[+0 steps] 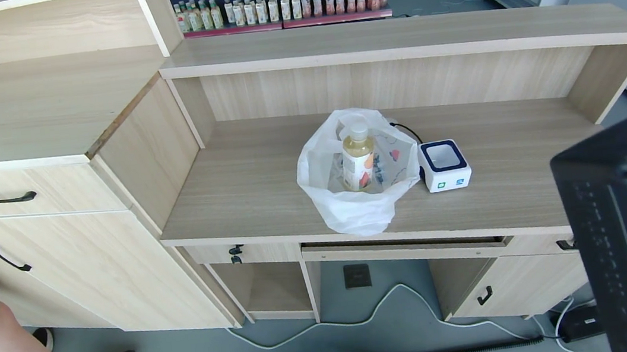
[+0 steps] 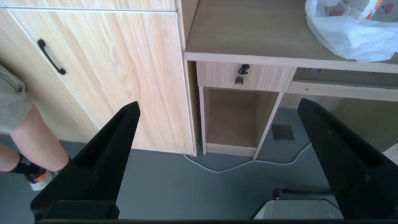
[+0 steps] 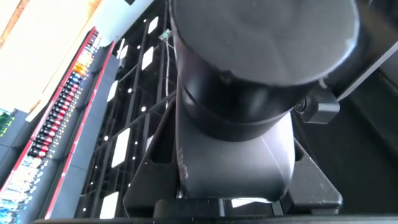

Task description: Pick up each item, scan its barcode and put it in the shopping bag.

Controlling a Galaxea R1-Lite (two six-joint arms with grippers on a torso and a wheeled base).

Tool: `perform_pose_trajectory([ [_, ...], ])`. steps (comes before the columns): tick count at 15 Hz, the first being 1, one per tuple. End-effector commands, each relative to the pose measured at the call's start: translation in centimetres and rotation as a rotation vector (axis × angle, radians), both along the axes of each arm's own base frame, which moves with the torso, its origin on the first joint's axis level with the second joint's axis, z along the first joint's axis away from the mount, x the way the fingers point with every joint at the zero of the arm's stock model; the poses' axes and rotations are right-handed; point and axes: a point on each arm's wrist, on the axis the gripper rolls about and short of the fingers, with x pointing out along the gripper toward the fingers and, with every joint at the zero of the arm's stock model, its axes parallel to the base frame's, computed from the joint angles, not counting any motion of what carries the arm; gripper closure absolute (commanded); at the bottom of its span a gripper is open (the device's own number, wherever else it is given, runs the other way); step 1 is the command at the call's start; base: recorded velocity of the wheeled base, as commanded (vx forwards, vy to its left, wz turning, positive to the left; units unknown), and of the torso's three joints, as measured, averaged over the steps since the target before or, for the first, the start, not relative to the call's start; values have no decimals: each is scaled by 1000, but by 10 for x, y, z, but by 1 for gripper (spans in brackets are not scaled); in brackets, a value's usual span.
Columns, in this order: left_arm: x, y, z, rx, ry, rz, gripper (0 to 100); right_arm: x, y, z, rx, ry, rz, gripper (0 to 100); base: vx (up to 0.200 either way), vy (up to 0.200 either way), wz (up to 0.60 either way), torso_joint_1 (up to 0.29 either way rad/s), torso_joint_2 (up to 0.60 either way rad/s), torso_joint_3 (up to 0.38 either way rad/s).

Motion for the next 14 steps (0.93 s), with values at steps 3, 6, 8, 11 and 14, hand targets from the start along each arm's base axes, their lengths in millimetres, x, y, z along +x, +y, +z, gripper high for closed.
perform_pose_trajectory([
  [3,0,0,0,0,-1,0,0,0,-2,-1,-1,-1,-11,100,0,0,0,0,0,0],
  [6,0,0,0,0,-1,0,0,-1,-3,-3,-6,4,-11,100,0,0,0,0,0,0],
  [8,0,0,0,0,-1,0,0,-1,-3,-4,-8,5,-7,100,0,0,0,0,0,0],
  [11,0,0,0,0,-1,0,0,-3,-4,-13,-79,37,9,100,0,0,0,0,0,0],
  [14,0,0,0,0,-1,0,0,-4,-5,-14,-92,36,8,100,0,0,0,0,0,0],
])
